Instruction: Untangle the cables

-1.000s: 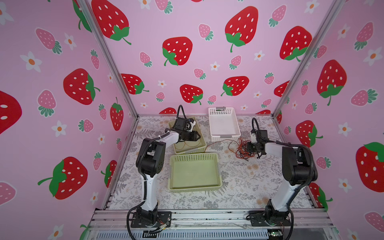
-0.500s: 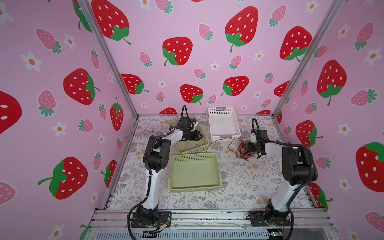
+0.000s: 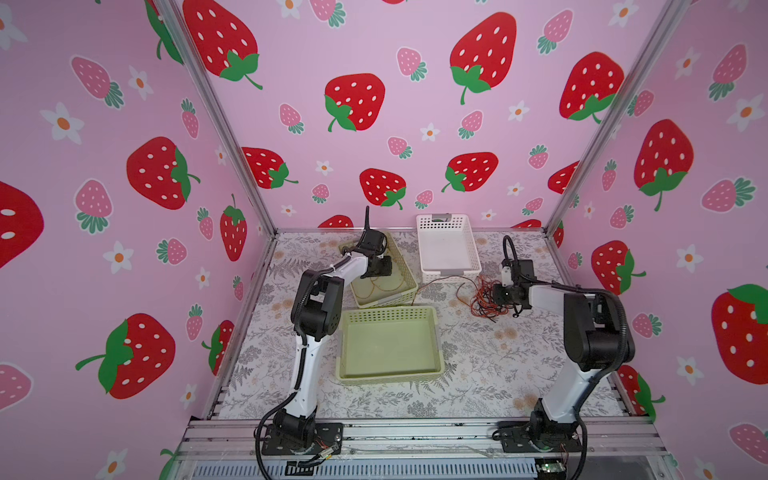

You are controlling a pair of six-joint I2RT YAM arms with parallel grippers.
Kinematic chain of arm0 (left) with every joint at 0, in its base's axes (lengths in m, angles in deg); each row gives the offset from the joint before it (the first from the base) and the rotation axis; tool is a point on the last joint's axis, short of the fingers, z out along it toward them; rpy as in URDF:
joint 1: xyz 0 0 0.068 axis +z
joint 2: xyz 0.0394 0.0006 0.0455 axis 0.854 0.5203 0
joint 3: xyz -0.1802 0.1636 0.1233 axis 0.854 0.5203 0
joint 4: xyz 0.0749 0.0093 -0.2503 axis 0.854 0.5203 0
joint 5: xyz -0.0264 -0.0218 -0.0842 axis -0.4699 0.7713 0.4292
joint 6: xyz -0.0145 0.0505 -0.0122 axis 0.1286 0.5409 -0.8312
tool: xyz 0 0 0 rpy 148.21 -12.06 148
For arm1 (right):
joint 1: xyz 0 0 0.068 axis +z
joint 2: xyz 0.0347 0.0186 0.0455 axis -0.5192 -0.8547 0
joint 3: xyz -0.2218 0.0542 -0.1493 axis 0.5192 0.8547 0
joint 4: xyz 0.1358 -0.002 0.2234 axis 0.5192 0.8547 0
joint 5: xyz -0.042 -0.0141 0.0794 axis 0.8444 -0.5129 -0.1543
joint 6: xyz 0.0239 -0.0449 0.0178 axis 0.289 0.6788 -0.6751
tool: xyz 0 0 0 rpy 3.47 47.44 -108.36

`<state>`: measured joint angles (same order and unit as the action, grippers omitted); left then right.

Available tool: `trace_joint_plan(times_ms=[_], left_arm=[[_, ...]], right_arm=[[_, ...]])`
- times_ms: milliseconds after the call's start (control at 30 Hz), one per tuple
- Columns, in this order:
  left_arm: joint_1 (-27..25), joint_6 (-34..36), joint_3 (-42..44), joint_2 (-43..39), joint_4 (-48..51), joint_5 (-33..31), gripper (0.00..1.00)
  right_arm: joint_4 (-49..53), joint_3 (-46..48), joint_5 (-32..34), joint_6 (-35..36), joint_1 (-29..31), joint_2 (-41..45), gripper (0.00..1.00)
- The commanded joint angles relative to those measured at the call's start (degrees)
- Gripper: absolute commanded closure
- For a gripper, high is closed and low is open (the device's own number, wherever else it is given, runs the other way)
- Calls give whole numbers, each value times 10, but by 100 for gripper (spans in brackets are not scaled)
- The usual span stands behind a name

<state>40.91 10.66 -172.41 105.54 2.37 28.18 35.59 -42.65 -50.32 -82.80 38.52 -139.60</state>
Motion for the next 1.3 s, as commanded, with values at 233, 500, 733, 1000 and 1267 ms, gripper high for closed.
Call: trace_joint_plan(times_ms=[233,500,733,1000,1267], left_arm=[[61,-1,49,-50,55,-60,57],[66,34,72,-84,51,-57,56],[44,140,142,-153,-35,61,49],[25,230,208,-184,-96,155,48],[12,212,169,-138,-88,159,45]], right_arm=[[90,34,8,-5,8,-10,79],[99,31,16,-2,8,6,79],[102,34,16,-4,9,18,79],[103,39,13,-2,12,25,78],[102,37,12,-2,14,22,78]])
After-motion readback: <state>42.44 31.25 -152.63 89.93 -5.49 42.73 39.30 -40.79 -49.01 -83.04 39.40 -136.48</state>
